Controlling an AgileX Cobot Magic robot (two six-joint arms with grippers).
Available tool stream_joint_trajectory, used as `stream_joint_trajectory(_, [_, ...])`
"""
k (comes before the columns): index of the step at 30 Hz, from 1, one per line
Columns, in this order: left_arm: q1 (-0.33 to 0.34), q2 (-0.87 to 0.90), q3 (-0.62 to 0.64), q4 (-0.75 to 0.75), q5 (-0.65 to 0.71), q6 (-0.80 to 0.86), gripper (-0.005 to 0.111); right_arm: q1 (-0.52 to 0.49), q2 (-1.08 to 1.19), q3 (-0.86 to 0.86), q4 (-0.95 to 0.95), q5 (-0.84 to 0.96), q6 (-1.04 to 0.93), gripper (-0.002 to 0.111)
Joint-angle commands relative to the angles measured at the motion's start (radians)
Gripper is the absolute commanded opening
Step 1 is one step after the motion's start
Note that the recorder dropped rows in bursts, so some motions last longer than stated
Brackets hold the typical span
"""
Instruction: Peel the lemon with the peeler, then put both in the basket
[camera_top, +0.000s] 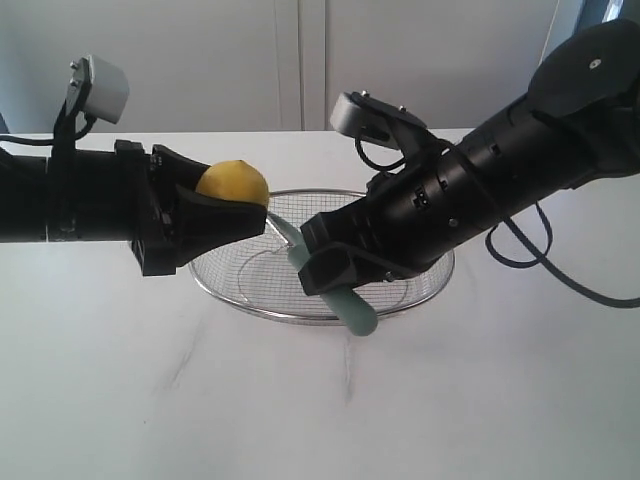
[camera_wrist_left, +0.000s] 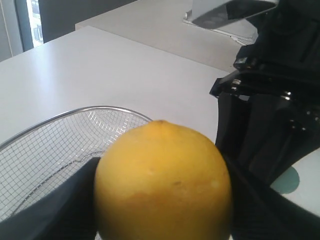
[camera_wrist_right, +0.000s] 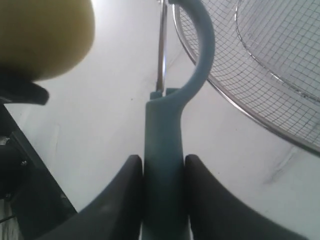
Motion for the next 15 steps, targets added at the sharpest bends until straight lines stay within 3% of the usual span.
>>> stream_joint_trajectory(1, [-0.002,0.014,-0.005,-0.027,0.022,0.0,0.0,-0.001,-0.001,0.002,0.022,0.011,-0.013,0.0])
stream_joint_trajectory(15, [-0.002,0.058,-0.005,-0.022,0.028,0.0,0.0,-0.001,-0.007,0.0,0.02,-0.019,-0.013,0.0])
